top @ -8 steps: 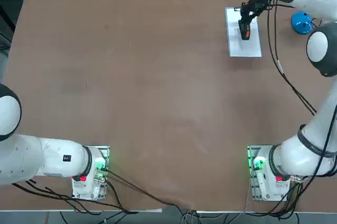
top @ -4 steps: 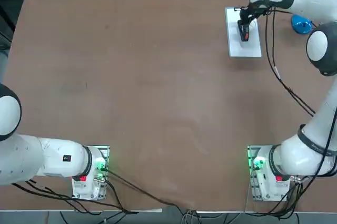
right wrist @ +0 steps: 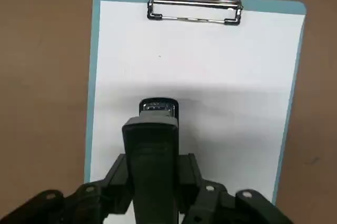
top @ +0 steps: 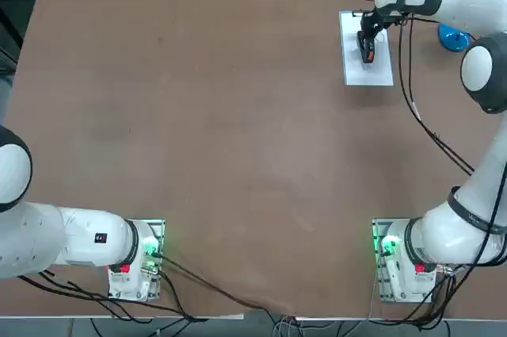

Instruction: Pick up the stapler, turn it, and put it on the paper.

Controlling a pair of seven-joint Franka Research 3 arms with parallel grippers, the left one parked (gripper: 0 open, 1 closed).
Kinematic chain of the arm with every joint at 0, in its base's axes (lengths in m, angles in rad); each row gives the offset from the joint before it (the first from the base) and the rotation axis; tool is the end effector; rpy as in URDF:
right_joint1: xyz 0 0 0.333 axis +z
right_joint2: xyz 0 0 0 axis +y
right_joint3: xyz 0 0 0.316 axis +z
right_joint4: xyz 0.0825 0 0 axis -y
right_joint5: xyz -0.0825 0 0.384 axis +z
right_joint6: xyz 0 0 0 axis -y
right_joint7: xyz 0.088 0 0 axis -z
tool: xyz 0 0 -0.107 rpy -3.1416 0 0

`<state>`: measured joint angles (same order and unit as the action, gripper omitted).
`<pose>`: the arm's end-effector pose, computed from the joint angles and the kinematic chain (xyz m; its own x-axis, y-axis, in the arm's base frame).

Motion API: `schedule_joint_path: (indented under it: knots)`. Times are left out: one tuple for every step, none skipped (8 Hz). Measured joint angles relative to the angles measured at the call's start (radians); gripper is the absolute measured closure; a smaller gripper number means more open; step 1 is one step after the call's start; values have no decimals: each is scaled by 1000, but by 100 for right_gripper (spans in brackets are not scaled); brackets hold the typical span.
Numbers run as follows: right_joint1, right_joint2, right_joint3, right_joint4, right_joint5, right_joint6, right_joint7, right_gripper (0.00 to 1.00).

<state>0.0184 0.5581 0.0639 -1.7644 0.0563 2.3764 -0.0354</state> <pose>0.6659 0.0517 0.2540 0.9963 0.0654 0.0552 0.0693 -0.9949 -0.0730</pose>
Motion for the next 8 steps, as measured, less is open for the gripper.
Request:
schedule_joint_path:
  knots:
    - [0, 0, 0, 0, 0, 2, 20, 58]
    - [1, 0, 0, 0, -8, 5, 52, 58]
    - [6, 0, 0, 0, -34, 5, 97, 58]
    - [10, 0, 0, 0, -79, 6, 147, 58]
    - [11, 1, 0, -1, -120, 6, 175, 58]
    - [8, 4, -1, -1, -144, 9, 182, 58]
    - [4, 8, -3, -1, -152, 16, 183, 58]
    - [2, 16, -3, -2, -153, 38, 183, 58]
